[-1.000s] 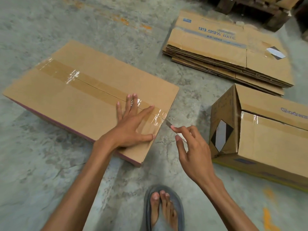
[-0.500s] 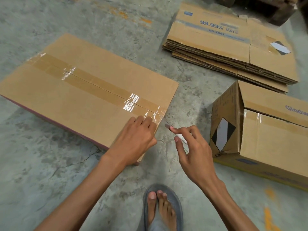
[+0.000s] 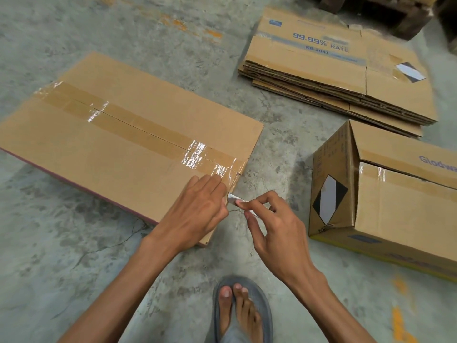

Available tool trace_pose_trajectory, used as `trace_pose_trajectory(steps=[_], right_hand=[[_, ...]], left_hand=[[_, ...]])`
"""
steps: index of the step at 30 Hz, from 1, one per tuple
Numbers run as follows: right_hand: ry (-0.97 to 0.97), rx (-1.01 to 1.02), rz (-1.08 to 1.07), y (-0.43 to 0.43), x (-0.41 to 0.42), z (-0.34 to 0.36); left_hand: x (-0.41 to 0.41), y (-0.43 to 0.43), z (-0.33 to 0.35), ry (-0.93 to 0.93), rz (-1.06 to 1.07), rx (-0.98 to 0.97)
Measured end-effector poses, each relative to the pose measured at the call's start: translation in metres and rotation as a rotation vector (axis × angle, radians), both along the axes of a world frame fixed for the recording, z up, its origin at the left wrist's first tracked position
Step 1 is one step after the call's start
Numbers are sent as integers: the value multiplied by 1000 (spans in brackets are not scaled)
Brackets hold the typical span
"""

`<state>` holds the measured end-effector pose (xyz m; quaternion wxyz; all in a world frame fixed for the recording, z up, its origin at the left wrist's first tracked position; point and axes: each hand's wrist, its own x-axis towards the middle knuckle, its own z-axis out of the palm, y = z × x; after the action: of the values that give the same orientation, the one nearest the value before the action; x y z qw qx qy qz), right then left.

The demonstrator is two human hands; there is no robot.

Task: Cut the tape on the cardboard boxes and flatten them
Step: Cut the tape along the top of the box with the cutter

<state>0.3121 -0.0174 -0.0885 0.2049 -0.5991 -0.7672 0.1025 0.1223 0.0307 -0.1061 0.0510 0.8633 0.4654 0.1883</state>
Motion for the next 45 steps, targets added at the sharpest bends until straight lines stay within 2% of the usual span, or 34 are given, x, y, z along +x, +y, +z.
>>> trace_pose_trajectory(steps=[4, 9, 14, 19, 26, 30, 40, 45], right_hand=[[34, -21, -27, 5, -11, -4], [64, -4, -168, 26, -21, -4], [84, 19, -235, 40, -21, -7], [98, 31, -204, 36, -17, -9], [61, 35, -198, 34, -7, -7], [30, 44, -198, 36, -6, -11], [10, 85, -199, 106, 5, -12], [-10, 97, -219, 76, 10, -7]], left_hand=[[0, -1, 0, 3, 13, 5], [2, -1, 3, 15, 25, -3], [6, 3, 16, 8, 53, 78], [2, 6, 11, 51, 3, 40], [7, 16, 5, 16, 274, -80], [7, 19, -8, 114, 306, -177], [9, 17, -12, 139, 322, -172], [12, 19, -14, 121, 357, -162]])
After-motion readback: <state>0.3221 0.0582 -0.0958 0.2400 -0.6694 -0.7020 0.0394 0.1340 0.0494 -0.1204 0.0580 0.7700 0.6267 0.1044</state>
